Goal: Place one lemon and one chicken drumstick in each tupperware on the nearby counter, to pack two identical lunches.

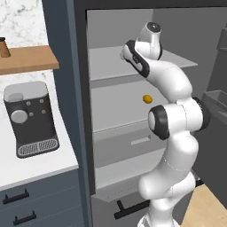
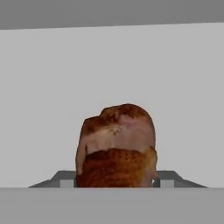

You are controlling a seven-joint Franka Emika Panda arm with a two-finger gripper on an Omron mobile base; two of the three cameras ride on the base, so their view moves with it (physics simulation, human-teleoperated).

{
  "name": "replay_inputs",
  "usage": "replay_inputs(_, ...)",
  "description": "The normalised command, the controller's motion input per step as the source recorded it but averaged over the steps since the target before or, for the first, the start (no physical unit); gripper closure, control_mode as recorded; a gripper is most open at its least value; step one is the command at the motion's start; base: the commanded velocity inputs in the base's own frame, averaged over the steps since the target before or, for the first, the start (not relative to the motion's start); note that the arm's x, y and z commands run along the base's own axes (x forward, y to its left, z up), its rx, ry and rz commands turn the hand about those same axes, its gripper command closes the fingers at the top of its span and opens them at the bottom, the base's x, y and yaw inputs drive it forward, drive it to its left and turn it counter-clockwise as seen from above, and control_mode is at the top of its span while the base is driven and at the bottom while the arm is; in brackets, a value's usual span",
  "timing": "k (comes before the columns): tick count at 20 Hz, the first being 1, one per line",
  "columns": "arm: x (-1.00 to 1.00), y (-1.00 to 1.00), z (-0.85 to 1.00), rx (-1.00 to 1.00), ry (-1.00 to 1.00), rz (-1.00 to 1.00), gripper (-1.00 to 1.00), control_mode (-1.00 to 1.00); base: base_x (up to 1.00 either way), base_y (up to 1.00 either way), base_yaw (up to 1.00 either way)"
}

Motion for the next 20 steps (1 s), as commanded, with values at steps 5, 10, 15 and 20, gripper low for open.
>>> replay_inputs(5, -0.45, -0.25, -0.70, -0.02, -0.57, 0.00, 1.00, -1.00, 0.00, 0.00, 0.00)
replay_inputs(10, -0.57, -0.01, -0.03, 0.01, -0.44, -0.01, 1.00, -1.00, 0.00, 0.00, 0.00)
replay_inputs(15, -1.00, -0.37, 1.00, 0.11, 0.33, -0.08, 1.00, -1.00, 0.00, 0.00, 0.00)
replay_inputs(20, -1.00, -0.17, 0.49, 0.03, 0.39, -0.06, 1.00, -1.00, 0.00, 0.00, 0.00)
